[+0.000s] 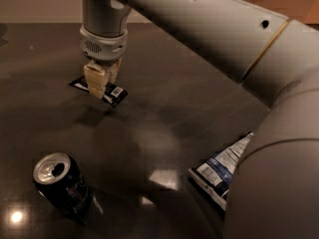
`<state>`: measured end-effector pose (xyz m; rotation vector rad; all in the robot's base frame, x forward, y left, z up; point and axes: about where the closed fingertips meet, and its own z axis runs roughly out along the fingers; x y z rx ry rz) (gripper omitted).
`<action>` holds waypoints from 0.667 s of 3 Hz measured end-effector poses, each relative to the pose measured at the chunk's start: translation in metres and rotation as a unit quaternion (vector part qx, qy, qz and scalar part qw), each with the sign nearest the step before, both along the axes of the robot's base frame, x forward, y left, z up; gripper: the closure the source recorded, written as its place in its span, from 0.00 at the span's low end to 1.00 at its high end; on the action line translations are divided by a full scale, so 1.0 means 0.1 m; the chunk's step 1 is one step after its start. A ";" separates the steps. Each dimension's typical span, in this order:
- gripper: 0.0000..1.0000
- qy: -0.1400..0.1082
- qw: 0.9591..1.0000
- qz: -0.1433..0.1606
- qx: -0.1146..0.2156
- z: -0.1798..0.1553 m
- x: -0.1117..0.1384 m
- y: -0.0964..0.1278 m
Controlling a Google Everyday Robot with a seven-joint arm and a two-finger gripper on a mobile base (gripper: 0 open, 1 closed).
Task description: Pick rxbar chocolate
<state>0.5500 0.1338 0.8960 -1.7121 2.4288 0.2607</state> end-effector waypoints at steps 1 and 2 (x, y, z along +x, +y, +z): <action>1.00 -0.013 0.999 0.041 0.022 0.27 -0.03 -0.03; 1.00 -0.031 0.996 0.073 0.041 0.56 -0.03 -0.05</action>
Offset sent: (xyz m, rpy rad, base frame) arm -0.0061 -0.0133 0.0908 0.1095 -0.0845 0.2280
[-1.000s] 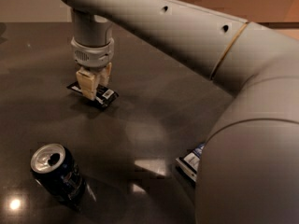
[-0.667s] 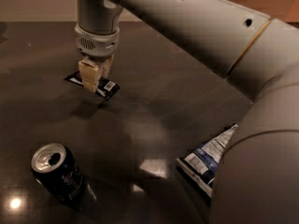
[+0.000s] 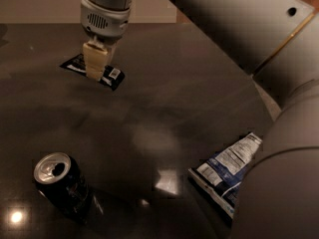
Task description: Pick rxbar chocolate
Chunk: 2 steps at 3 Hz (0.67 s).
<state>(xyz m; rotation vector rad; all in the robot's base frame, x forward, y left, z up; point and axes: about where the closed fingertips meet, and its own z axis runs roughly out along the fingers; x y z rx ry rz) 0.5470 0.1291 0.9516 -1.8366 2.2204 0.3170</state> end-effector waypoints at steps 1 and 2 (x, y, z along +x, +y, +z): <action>1.00 -0.019 1.000 0.010 0.022 0.26 0.06 -0.10; 1.00 -0.026 0.999 0.009 0.029 0.29 0.09 -0.06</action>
Offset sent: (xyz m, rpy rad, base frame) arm 0.0057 -0.0094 0.0240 0.0394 -0.0341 0.0177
